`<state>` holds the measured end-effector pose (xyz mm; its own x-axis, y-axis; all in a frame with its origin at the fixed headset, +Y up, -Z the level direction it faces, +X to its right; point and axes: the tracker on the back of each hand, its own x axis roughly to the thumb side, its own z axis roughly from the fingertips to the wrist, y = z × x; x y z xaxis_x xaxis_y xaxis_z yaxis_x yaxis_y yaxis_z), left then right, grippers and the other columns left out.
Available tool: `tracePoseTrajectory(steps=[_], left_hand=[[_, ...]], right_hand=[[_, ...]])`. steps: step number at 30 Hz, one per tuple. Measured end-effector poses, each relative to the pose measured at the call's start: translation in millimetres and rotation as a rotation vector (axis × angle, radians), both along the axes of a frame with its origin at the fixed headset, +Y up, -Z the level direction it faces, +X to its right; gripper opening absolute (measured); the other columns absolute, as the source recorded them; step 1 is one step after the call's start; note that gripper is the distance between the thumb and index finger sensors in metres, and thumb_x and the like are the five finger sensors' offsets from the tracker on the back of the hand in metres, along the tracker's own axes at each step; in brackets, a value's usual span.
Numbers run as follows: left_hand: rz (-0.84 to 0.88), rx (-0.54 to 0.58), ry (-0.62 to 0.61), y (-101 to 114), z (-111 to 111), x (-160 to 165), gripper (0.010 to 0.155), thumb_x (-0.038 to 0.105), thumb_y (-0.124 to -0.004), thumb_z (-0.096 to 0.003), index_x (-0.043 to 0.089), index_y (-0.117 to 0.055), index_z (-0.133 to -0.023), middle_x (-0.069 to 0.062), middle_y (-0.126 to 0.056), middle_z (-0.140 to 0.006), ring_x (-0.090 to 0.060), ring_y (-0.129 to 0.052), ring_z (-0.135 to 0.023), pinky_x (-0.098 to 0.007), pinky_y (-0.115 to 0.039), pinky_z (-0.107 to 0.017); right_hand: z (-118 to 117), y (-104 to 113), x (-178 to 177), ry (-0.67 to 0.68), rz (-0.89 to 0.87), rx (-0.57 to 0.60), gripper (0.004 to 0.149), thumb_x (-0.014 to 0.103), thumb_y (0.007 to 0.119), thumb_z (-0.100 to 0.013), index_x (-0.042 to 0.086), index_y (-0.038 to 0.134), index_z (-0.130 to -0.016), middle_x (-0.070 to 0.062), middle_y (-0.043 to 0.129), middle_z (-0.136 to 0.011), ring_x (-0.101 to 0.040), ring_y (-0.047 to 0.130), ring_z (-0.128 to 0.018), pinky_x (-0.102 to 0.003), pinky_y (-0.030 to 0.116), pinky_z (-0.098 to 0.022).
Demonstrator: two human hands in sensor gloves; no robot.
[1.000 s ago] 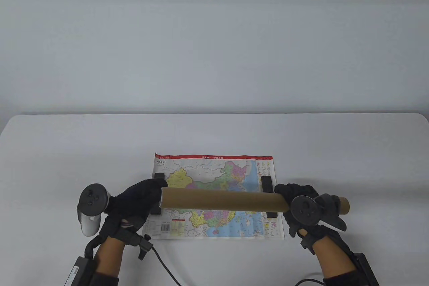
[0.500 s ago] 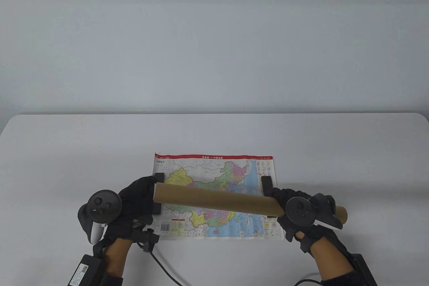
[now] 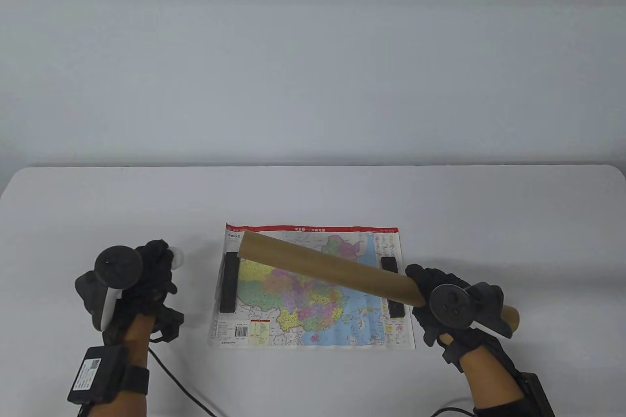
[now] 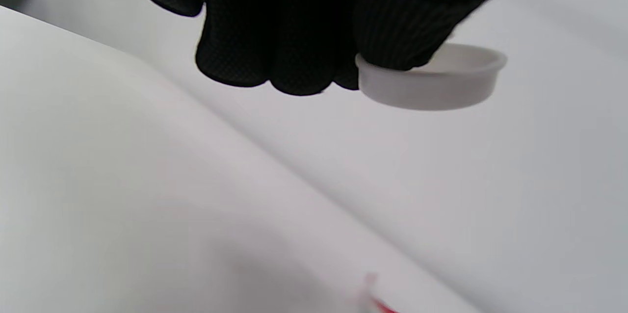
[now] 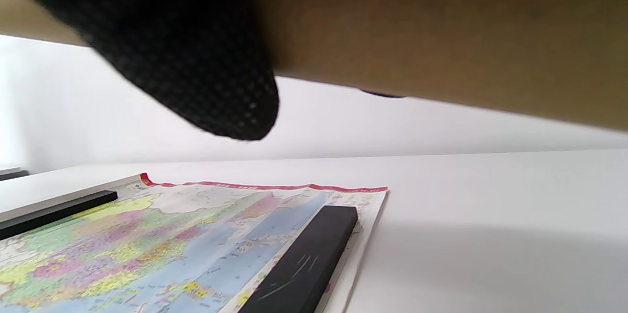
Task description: Roll up map and store in mailing tube
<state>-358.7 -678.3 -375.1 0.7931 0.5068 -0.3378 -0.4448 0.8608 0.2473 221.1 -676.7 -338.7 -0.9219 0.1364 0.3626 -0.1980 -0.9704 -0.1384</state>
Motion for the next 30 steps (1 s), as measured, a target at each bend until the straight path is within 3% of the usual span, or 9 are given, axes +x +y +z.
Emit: tracePoseTrajectory(steps=[6,13,22,26,30], left_hand=[[-0.138,-0.246,0.187,-36,-10,-52,0.037,0.046,-0.085,-0.0462,0.035,-0.088,-0.082,0.001,-0.092,-0.086,-0.028,-0.091,-0.085,-0.051,-0.061,-0.077],[-0.215,-0.439,0.25,-76,-6,-74,0.037,0.047,-0.085,-0.0462,0.036,-0.09,-0.081,0.003,-0.087,-0.093,-0.028,-0.084,-0.095,-0.051,-0.058,-0.079],[-0.273,-0.471,0.233,-84,-6,-71,0.038,0.049,-0.085,-0.0454,0.038,-0.087,-0.082,0.005,-0.086,-0.094,-0.026,-0.083,-0.096,-0.05,-0.059,-0.079],[-0.239,-0.468,0.234,-83,0,-71,0.048,0.053,-0.082,-0.0454,0.04,-0.078,-0.091,0.004,-0.076,-0.102,-0.028,-0.074,-0.101,-0.049,-0.057,-0.08],[-0.181,-0.335,0.202,-54,5,-64,0.053,0.055,-0.082,-0.0448,0.039,-0.072,-0.095,0.003,-0.066,-0.105,-0.03,-0.066,-0.104,-0.049,-0.053,-0.081]], right_hand=[[-2,-2,3,-0.017,-0.005,-0.012,0.079,0.029,0.105,-0.039,0.008,0.065,-0.103,-0.016,0.081,-0.088,-0.044,0.093,-0.07,-0.063,0.072,-0.053],[-3,-4,3,-0.022,-0.03,-0.04,0.079,0.03,0.105,-0.039,0.006,0.065,-0.104,-0.017,0.081,-0.088,-0.044,0.093,-0.069,-0.065,0.075,-0.05],[-3,-5,2,-0.023,-0.025,-0.047,0.08,0.029,0.104,-0.04,0.006,0.064,-0.104,-0.017,0.08,-0.088,-0.044,0.092,-0.07,-0.065,0.074,-0.05],[-5,-6,4,-0.03,-0.037,-0.058,0.08,0.029,0.103,-0.041,0.005,0.061,-0.105,-0.018,0.078,-0.089,-0.045,0.09,-0.071,-0.066,0.073,-0.05],[-6,-7,6,-0.034,-0.081,-0.075,0.081,0.029,0.103,-0.041,0.004,0.06,-0.105,-0.018,0.077,-0.09,-0.045,0.09,-0.071,-0.067,0.073,-0.05]])
